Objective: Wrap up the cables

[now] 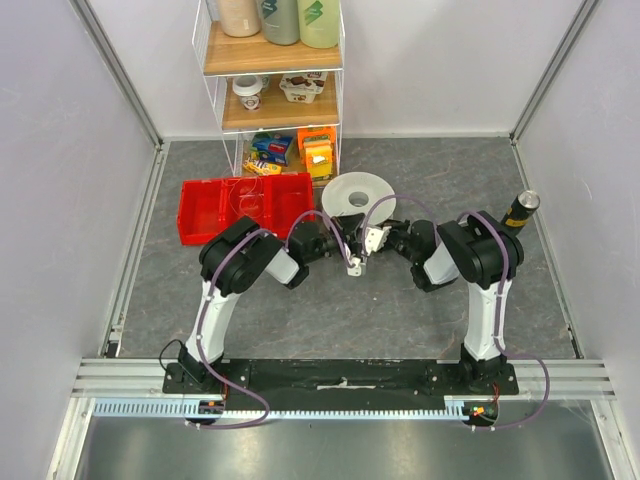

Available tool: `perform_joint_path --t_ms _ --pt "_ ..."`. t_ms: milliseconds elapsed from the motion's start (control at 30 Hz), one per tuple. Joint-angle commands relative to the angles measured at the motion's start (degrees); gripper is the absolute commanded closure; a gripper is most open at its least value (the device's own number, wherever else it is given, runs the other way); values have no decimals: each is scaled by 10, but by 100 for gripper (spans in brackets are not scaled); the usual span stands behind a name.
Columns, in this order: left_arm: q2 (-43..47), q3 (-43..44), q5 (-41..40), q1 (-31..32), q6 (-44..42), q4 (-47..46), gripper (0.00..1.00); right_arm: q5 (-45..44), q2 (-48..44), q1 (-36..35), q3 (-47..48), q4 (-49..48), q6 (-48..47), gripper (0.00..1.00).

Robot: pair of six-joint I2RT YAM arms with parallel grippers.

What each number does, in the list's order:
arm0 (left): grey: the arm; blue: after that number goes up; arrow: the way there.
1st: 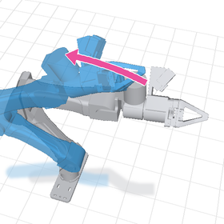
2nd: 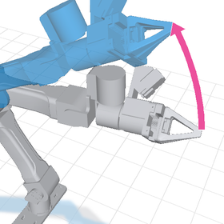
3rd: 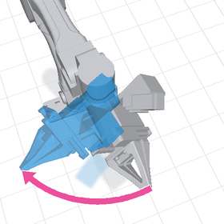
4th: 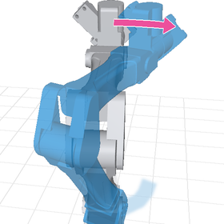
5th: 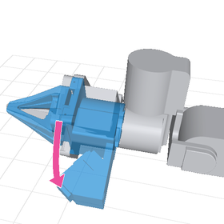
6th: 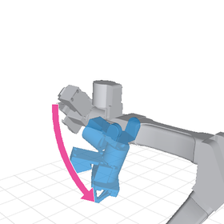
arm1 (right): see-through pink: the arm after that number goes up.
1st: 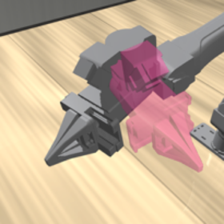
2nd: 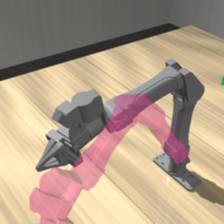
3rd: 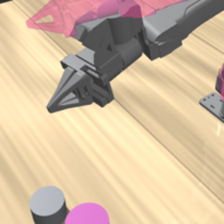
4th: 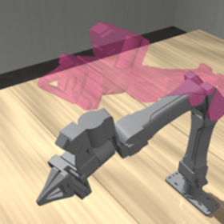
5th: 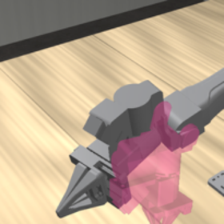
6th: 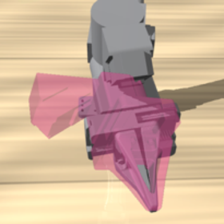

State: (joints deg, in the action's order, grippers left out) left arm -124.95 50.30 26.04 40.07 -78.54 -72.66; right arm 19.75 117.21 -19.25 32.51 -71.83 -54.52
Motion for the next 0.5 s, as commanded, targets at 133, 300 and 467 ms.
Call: perform_joint_path --t_ms 133,300,467 --pt "-50 33 45 -2 3 -202 88 -11 65 32 39 -286 -2 100" --pt "-57 43 44 -4 4 -201 62 -7 82 35 55 -287 -18 100" --pt "-39 20 59 -3 -6 -190 40 -6 91 37 58 -288 -21 100"
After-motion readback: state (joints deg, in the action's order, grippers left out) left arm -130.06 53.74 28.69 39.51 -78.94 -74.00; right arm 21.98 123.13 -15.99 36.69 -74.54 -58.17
